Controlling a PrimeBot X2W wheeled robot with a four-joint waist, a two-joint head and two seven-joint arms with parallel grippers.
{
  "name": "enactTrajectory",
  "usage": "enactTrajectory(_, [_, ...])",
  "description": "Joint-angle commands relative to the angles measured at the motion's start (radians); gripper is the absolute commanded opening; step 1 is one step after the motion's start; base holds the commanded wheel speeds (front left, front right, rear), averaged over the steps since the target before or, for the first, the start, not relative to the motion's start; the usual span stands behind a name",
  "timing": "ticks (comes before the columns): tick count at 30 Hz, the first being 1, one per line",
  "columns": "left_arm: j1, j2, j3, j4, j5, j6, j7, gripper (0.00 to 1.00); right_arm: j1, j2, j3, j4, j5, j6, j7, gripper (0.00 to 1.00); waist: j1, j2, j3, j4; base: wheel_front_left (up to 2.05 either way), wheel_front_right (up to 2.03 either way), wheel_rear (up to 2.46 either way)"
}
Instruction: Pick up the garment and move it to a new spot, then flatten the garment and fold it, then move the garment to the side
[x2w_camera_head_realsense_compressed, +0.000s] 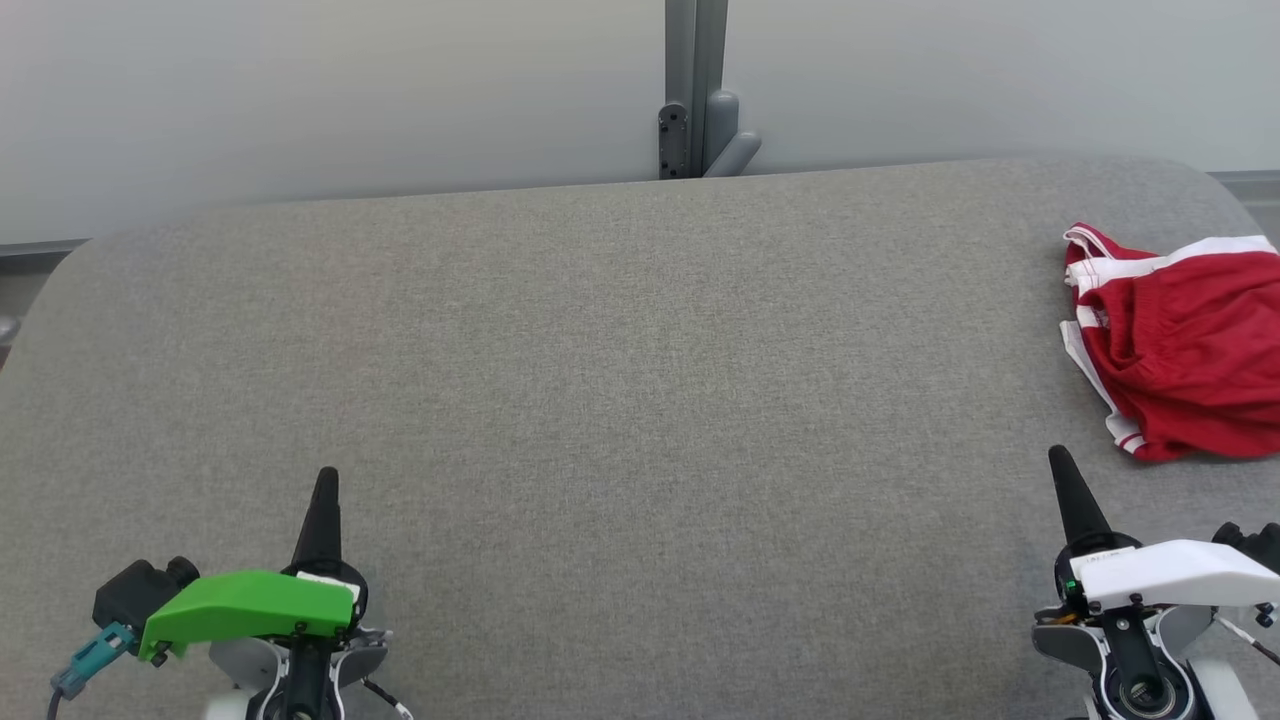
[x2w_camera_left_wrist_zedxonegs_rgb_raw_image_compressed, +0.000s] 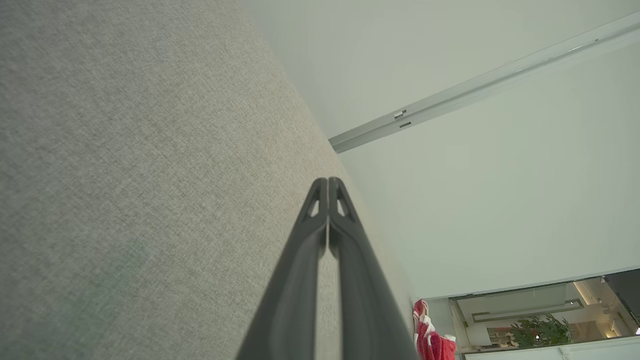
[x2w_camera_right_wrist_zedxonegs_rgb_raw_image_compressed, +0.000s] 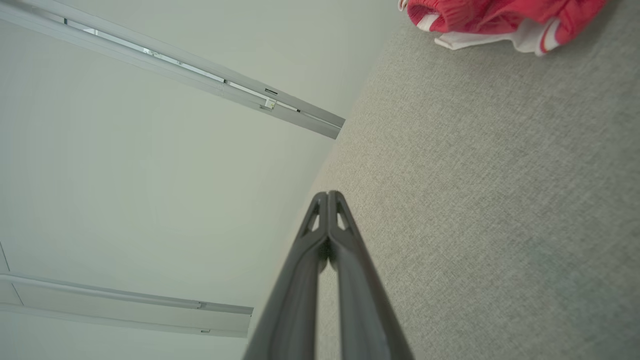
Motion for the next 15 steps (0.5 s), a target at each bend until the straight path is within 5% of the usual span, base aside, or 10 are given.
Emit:
enactTrajectory(1, [-0.026, 0.001, 0.006, -0.004, -0.025, -0.009, 0.008, 0.0, 0.002, -0.007, -0.008, -0.013, 0.028, 0.0, 0.009, 0.0, 0.0, 0.003, 0.0, 0.0, 0.0, 0.0, 0.0])
enactTrajectory(15, [-0.045, 0.001, 0.015, 0.004, -0.151, -0.022, 0.04, 0.0, 0.004, -0.008, -0.035, -0.016, 0.153, 0.0, 0.042, 0.0, 0.0, 0.0037, -0.004, -0.005, 0.0, 0.0, 0.0])
